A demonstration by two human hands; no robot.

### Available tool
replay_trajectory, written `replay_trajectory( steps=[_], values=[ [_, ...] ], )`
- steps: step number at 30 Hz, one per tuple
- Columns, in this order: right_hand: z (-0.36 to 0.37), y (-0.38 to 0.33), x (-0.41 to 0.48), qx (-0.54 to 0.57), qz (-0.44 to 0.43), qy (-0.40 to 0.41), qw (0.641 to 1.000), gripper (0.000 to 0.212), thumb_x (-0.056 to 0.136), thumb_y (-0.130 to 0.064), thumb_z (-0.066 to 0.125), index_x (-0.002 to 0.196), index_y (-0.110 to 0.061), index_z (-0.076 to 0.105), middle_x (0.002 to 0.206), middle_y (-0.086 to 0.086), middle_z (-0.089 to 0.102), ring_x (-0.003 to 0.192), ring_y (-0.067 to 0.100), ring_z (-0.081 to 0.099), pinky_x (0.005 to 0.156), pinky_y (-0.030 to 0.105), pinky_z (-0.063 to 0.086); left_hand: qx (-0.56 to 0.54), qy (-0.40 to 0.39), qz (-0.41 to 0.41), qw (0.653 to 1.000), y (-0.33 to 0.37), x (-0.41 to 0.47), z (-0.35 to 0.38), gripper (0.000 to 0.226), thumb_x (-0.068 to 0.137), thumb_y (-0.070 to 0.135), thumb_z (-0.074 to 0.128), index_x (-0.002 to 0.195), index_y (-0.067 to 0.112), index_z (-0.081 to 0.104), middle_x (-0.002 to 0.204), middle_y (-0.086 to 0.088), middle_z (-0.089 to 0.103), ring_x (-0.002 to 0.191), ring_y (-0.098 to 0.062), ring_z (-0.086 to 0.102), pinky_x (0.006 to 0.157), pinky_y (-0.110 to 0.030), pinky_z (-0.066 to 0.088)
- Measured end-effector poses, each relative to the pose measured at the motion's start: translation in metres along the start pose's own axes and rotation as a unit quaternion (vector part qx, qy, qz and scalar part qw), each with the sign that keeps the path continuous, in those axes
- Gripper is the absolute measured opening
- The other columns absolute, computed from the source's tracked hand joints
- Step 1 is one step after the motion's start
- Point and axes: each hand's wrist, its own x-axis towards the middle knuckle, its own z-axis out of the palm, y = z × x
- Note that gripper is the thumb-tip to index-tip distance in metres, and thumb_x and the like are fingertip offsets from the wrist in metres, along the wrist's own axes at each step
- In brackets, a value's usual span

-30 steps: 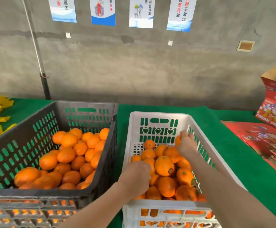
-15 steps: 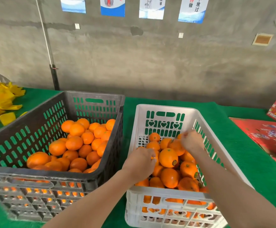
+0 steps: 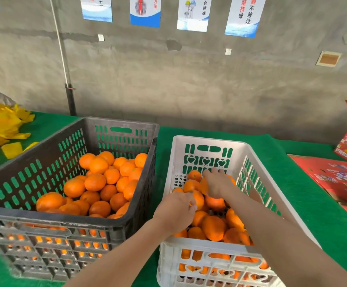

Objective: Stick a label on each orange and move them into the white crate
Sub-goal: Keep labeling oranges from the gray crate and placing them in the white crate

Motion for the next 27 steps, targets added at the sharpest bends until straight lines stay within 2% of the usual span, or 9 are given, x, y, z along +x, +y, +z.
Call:
replay_trajectory(
  steps=[5, 7, 11, 14, 17, 19, 21, 23, 27],
  values=[
    [0.001, 0.02, 0.007, 0.021, 0.115, 0.01, 0.993, 0.088, 0.086, 0.005, 0.053, 0.148, -0.035, 0.006, 0.156, 0.015, -0.004, 0.139, 0.047, 0.012, 0.1, 0.055, 0.041, -0.032, 0.02, 0.0, 0.999, -0.001, 0.003, -0.001, 0.02, 0.095, 0.026, 0.046, 0.1, 0.021, 0.065, 0.089, 0.003, 0.066, 0.078, -0.01, 0.058, 0.07, -0.026, 0.051],
    [-0.002, 0.019, 0.003, 0.056, 0.116, -0.005, 0.992, 0.083, 0.088, 0.004, 0.049, 0.149, -0.035, 0.008, 0.157, 0.014, -0.008, 0.141, 0.046, 0.007, 0.105, 0.058, 0.034, -0.038, 0.029, 0.0, 0.999, -0.002, 0.005, -0.002, 0.019, 0.094, 0.027, 0.048, 0.098, 0.021, 0.065, 0.087, 0.004, 0.065, 0.076, -0.009, 0.057, 0.065, -0.022, 0.047],
    [-0.02, 0.003, -0.024, 0.079, 0.021, 0.034, 0.996, 0.05, 0.091, -0.014, 0.05, 0.14, -0.02, 0.038, 0.152, 0.015, 0.025, 0.137, 0.037, 0.025, 0.104, 0.049, 0.033, -0.043, 0.04, 0.001, 0.998, -0.001, 0.005, -0.004, 0.019, 0.092, 0.025, 0.05, 0.095, 0.017, 0.067, 0.088, 0.0, 0.069, 0.079, -0.014, 0.06, 0.071, -0.03, 0.051],
    [-0.033, -0.015, -0.069, 0.163, -0.071, 0.145, 0.973, 0.033, 0.09, -0.021, 0.056, 0.123, -0.015, 0.055, 0.13, 0.008, 0.053, 0.122, 0.027, 0.045, 0.096, 0.036, 0.039, -0.049, 0.071, 0.01, 0.996, 0.003, 0.002, -0.008, 0.02, 0.092, 0.02, 0.051, 0.094, 0.011, 0.069, 0.088, -0.005, 0.07, 0.081, -0.02, 0.062, 0.074, -0.034, 0.05],
    [-0.038, -0.039, -0.133, 0.288, -0.184, 0.304, 0.889, 0.01, 0.087, -0.015, 0.061, 0.094, -0.01, 0.067, 0.091, 0.003, 0.066, 0.087, 0.018, 0.059, 0.076, 0.031, 0.047, -0.1, 0.117, 0.002, 0.988, 0.003, -0.003, -0.012, 0.019, 0.09, 0.009, 0.053, 0.097, 0.007, 0.071, 0.09, -0.008, 0.072, 0.082, -0.021, 0.064, 0.073, -0.023, 0.045],
    [-0.031, -0.057, -0.176, 0.342, -0.256, 0.335, 0.84, 0.01, 0.086, -0.013, 0.06, 0.079, -0.009, 0.067, 0.074, 0.001, 0.063, 0.068, 0.011, 0.054, 0.062, 0.023, 0.043, -0.138, 0.135, -0.033, 0.981, 0.002, -0.007, -0.016, 0.022, 0.089, 0.004, 0.053, 0.101, 0.006, 0.072, 0.098, -0.007, 0.072, 0.091, -0.019, 0.064, 0.075, -0.012, 0.039],
    [-0.011, -0.074, -0.207, 0.358, -0.316, 0.275, 0.835, 0.018, 0.088, -0.016, 0.055, 0.075, -0.008, 0.065, 0.07, 0.002, 0.062, 0.064, 0.007, 0.05, 0.061, 0.017, 0.038, -0.162, 0.14, -0.056, 0.975, 0.003, -0.014, -0.019, 0.023, 0.089, 0.001, 0.054, 0.103, 0.004, 0.072, 0.103, -0.008, 0.072, 0.096, -0.018, 0.063, 0.075, -0.006, 0.035],
    [0.02, -0.086, -0.222, 0.324, -0.362, 0.144, 0.862, 0.021, 0.09, -0.019, 0.054, 0.078, -0.007, 0.066, 0.075, 0.003, 0.064, 0.071, 0.007, 0.05, 0.068, 0.013, 0.033, -0.187, 0.147, -0.061, 0.969, 0.006, -0.027, -0.022, 0.022, 0.089, 0.0, 0.055, 0.103, 0.004, 0.072, 0.103, -0.008, 0.071, 0.095, -0.016, 0.063, 0.077, -0.005, 0.037],
    [0.085, -0.099, -0.222, 0.189, -0.307, -0.128, 0.924, 0.028, 0.092, -0.022, 0.053, 0.089, 0.003, 0.063, 0.09, 0.018, 0.061, 0.087, 0.029, 0.055, 0.077, 0.033, 0.042, -0.219, 0.168, -0.034, 0.961, 0.016, -0.079, -0.025, 0.02, 0.089, -0.001, 0.057, 0.103, 0.003, 0.07, 0.099, -0.004, 0.069, 0.09, -0.015, 0.064, 0.082, -0.018, 0.048]
  ],
)
